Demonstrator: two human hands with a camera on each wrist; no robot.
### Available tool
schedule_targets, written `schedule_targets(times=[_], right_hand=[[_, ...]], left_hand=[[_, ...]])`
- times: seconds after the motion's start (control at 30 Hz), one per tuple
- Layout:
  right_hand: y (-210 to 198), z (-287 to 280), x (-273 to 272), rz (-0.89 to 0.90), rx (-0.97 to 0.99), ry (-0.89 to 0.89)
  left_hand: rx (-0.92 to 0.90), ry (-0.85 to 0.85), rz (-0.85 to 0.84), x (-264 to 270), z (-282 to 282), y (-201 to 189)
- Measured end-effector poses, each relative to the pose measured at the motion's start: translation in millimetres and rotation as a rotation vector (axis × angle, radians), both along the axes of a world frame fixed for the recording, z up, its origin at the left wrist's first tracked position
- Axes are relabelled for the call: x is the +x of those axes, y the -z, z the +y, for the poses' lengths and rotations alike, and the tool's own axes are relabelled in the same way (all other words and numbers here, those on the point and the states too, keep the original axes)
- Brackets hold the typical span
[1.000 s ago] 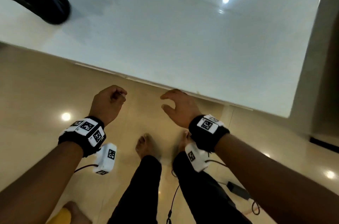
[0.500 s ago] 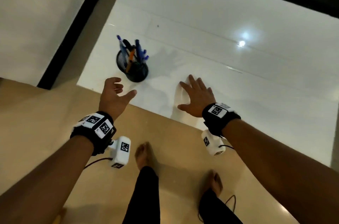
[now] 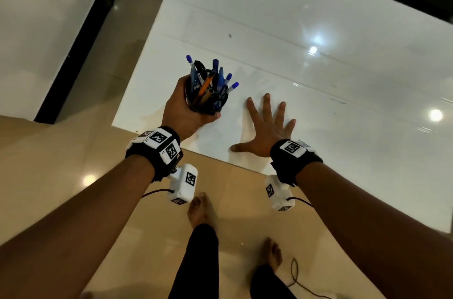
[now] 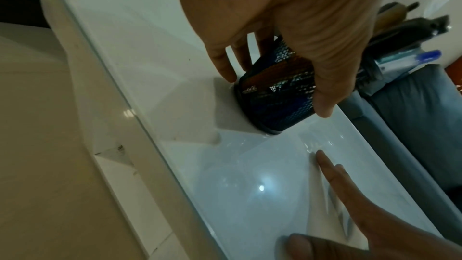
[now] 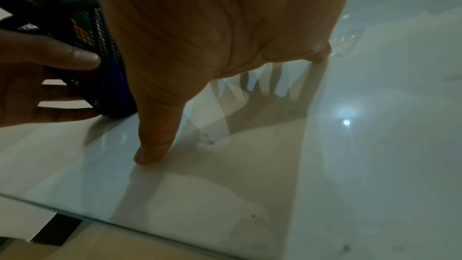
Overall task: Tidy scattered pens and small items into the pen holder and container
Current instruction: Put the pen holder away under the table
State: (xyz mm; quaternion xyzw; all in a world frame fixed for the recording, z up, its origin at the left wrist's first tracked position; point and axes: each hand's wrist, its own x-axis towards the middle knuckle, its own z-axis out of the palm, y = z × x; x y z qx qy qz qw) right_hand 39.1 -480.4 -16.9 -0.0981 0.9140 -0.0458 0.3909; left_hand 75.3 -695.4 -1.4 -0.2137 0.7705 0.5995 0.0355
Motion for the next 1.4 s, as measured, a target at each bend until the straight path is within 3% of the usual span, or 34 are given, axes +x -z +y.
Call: schedule_targets(times=[0.27,0.43,0.6,0.73,0.8,1.03,1.1,1.2,1.23,1.3,1.4], right_hand=[[3.5,6.4,15.0,0.097,-0.016,-0.007],[7.7,24.3,81.8,0.225,-0.158,-0.108],[23.5,59.5,167.7,0.36,-0.396,-0.256],[51.9,79.5,203.2,0.33,-0.374,-0.366],[68.8,81.2,200.3,0.306,-0.324,-0.398],[147.1,67.1,143.8,0.329,-0.146,-0.258],[172.3,58.0,136.2,0.421,-0.201,-0.289],[207.0,46.0,135.4,0.577,-0.191,-0.324],[216.4,42.5,136.6,0.627,-0.176,-0.319],[224.0,37.6,138.1,0.727,-0.167,-0.288],[234.0,33.6,140.1,0.823,-0.149,-0.271]], left_hand=[[0.053,-0.1,0.058,78.0,7.3,-10.4],[-0.013,-0.226,0.027,178.1,16.5,-8.5],[-0.024,-0.311,-0.06,253.3,50.0,29.4],[0.025,-0.354,-0.15,282.3,74.1,74.5],[0.015,-0.337,-0.174,284.8,78.5,95.9],[-0.023,-0.197,-0.256,245.5,53.7,192.3],[-0.143,-0.097,-0.254,224.2,39.0,222.6],[-0.171,0.007,-0.238,183.2,21.7,252.0],[-0.086,-0.041,-0.247,169.0,15.5,259.7],[-0.214,-0.019,-0.159,149.9,3.5,275.2],[-0.152,-0.085,-0.103,130.0,-2.5,292.0]])
